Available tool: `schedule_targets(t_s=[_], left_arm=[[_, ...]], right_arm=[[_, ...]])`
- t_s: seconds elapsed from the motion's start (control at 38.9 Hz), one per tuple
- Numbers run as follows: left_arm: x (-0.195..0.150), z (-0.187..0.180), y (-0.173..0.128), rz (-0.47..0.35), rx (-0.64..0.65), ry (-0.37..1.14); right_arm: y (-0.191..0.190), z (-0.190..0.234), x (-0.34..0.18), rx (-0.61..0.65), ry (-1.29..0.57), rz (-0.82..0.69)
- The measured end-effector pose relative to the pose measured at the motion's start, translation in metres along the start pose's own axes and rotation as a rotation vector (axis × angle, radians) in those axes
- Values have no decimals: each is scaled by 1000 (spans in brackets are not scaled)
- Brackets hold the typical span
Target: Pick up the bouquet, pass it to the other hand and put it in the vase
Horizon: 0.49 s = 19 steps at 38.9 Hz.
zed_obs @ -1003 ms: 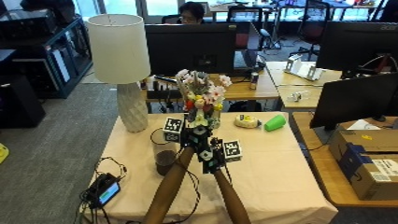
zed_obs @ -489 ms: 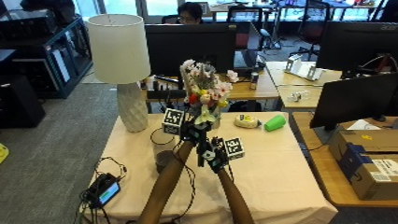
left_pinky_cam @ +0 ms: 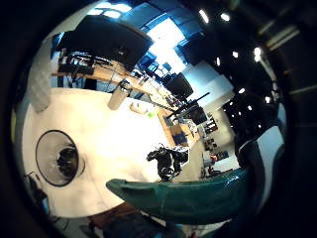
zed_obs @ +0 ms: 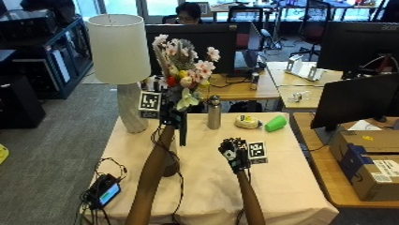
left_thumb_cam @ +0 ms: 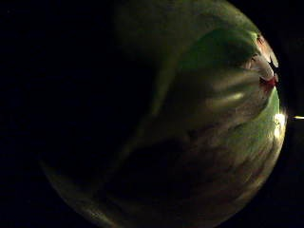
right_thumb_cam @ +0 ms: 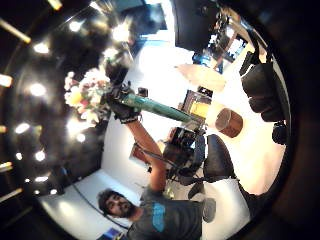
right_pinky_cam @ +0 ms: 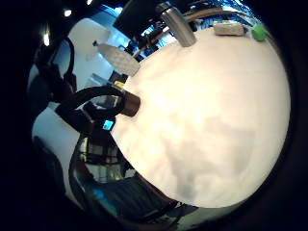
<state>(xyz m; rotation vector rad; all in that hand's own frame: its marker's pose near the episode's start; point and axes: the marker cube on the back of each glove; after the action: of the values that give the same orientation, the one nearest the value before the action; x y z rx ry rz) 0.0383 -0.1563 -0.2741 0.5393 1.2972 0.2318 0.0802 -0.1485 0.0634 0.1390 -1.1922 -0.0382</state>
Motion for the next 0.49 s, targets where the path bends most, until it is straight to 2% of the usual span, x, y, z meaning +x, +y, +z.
schedule_targets(t_s=[0.26, 0.39, 0.49], left_arm=[[10, -79, -25, -25, 156, -16], [16, -107, -28, -37, 194, 0], [7, -129, -32, -30, 223, -2]], right_arm=[[5, -34, 14, 59, 61, 59], [5, -37, 17, 72, 51, 78], [4, -36, 22, 71, 58, 72]])
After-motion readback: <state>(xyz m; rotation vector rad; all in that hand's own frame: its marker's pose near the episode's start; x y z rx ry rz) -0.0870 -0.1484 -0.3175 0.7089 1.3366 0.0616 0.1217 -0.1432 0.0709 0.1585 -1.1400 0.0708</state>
